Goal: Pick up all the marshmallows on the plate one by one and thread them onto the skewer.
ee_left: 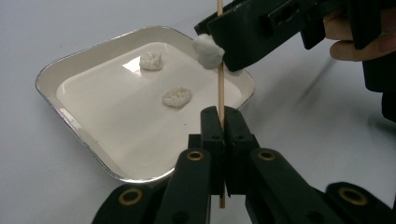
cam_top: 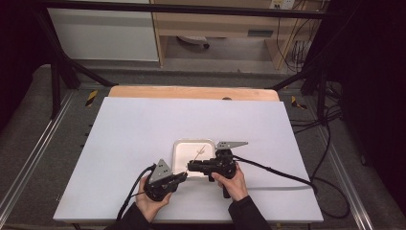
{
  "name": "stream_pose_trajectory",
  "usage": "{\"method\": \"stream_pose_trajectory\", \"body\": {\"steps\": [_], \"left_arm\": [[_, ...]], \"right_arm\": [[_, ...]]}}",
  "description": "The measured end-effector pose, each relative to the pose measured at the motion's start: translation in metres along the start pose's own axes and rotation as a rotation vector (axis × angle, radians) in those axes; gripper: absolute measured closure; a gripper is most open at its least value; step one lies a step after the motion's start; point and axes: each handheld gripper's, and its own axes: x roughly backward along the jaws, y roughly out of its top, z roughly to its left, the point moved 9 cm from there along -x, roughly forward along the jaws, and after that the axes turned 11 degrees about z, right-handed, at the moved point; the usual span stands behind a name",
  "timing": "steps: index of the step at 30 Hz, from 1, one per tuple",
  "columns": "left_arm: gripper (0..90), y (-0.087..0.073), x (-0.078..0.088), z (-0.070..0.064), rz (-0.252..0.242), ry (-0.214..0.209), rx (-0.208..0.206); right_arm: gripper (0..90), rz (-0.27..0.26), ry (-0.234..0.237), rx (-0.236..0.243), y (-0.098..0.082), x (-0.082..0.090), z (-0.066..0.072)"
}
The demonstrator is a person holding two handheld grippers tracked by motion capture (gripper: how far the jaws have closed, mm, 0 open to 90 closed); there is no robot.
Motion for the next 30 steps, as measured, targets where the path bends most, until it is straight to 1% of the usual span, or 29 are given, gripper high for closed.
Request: {"method": "stream_pose_trajectory", "body": {"steps": [5,7,9,11,14,16,20,22,26,28,30], "left_arm": [[88.2,-0.001,-0.001,0.0,0.006,-0.005,0.005],[88.2,-0.001,-0.001,0.0,0.004,-0.006,0.007],[88.2,-0.001,0.0,0.001,0.004,-0.005,0.008],[88.2,-0.001,0.0,0.001,0.003,-0.006,0.009],[88.2,-0.001,0.001,0.002,0.002,-0.004,0.011],[88.2,-0.002,0.001,0.002,0.003,-0.004,0.01],[88.2,-0.002,0.004,0.005,0.002,-0.001,0.01],[88.2,-0.003,0.005,0.006,0.002,0.002,0.014],[88.2,-0.004,0.007,0.01,0.003,0.006,0.017],[88.2,-0.005,0.008,0.011,0.001,0.006,0.023],[88.2,-0.005,0.01,0.012,0.002,0.007,0.02]], "right_arm": [[76.7,0.012,-0.001,0.001,-0.003,-0.004,0.0],[75.0,0.014,-0.004,0.004,-0.003,-0.003,0.0],[67.4,0.009,-0.016,0.009,-0.002,-0.001,-0.001],[62.4,0.007,-0.026,0.021,-0.001,0.002,0.0],[54.8,0.0,-0.06,0.04,0.002,0.008,-0.002],[49.0,-0.003,-0.086,0.048,0.004,0.012,-0.002],[36.6,-0.001,-0.156,0.079,0.005,0.02,-0.008],[28.8,0.013,-0.189,0.094,0.004,0.023,-0.011],[17.5,0.036,-0.229,0.121,0.002,0.025,-0.016],[12.9,0.053,-0.248,0.126,0.0,0.026,-0.019],[10.5,0.067,-0.26,0.138,-0.001,0.026,-0.021]]}}
